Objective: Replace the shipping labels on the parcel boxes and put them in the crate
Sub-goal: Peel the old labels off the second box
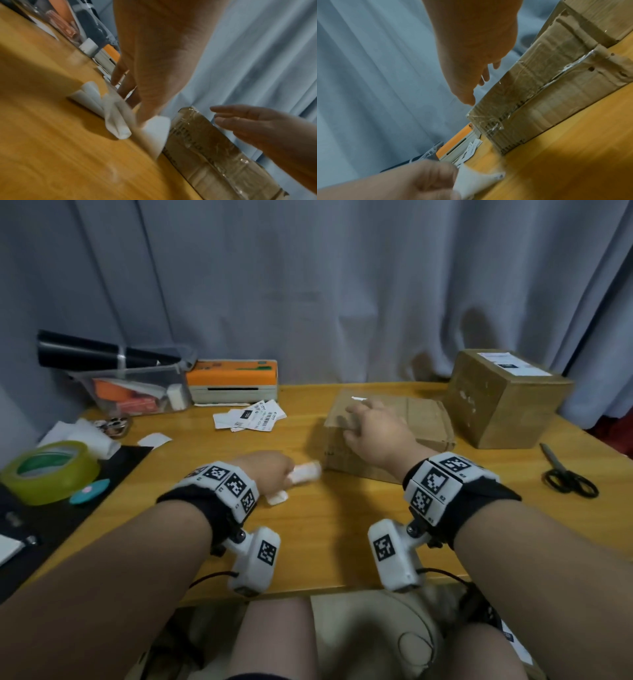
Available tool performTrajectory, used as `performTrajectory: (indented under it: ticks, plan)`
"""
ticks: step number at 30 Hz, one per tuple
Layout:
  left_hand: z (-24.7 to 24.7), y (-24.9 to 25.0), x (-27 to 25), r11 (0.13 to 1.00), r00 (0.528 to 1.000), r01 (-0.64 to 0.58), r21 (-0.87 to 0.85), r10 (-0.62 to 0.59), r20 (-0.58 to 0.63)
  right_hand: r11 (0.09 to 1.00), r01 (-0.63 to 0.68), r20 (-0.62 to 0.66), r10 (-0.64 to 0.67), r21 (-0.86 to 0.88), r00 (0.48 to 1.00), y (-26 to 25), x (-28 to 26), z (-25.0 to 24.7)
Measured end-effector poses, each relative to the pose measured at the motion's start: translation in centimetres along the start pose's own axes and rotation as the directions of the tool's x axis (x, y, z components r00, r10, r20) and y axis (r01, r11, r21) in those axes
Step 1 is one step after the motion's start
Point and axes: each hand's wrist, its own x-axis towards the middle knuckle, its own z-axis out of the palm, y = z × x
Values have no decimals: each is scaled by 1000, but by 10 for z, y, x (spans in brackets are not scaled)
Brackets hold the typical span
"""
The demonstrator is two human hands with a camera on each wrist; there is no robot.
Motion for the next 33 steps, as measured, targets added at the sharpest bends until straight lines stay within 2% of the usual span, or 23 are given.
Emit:
performTrajectory:
  ticks: [2, 4, 6, 7, 9, 10, 12, 13, 14, 16, 18, 20, 23, 27, 33]
  plan:
    - [0, -4, -2, 1000, 989, 6, 28, -10, 146, 1000, -2, 59, 4, -21, 998, 2, 3, 5]
    - [-5, -6, -5, 999, 968, 23, 49, -35, 247, 1000, 10, 63, -11, 2, 998, 10, 7, 8]
    - [-12, -9, -1, 999, 973, 28, -22, -23, 228, 996, 9, 42, -13, 90, 999, 14, 13, 7]
    - [-14, -10, 4, 994, 987, 17, -112, 1, 158, 991, 9, 39, -14, 133, 999, 16, 16, 5]
    - [-19, -10, 17, 953, 995, -71, -295, 47, -87, 987, 40, 35, -46, 157, 998, 20, 20, 1]
    - [-24, -10, 25, 934, 972, -127, -333, 50, -229, 986, 62, 35, -68, 153, 997, 22, 21, -1]
    - [-36, -5, 41, 920, 894, -202, -337, 32, -448, 983, 98, 39, -105, 154, 994, 28, 23, -5]
    - [-43, -1, 48, 910, 868, -227, -347, 28, -495, 982, 108, 42, -116, 153, 992, 30, 25, -9]
    - [-49, 3, 56, 898, 862, -259, -356, 49, -505, 984, 115, 45, -122, 138, 991, 31, 30, -14]
    - [-58, 12, 71, 901, 887, -298, -316, 140, -440, 991, 120, 58, -124, 66, 991, 30, 47, -23]
    - [-63, 15, 83, 929, 922, -287, -235, 202, -329, 995, 99, 158, -93, -32, 983, 27, 70, -31]
    - [-67, 14, 89, 935, 951, -265, -235, 214, -222, 984, 86, 337, -29, -154, 941, 24, 89, -34]
    - [-72, 13, 91, 935, 956, -259, -243, 213, -202, 954, 134, 501, 19, -267, 865, 22, 107, -35]
    - [-74, 14, 92, 925, 950, -251, -287, 178, -257, 959, 159, 526, -12, -235, 850, 27, 112, -35]
    - [-72, 12, 96, 900, 949, -241, -363, 139, -284, 979, 153, 455, -75, -136, 887, 38, 117, -29]
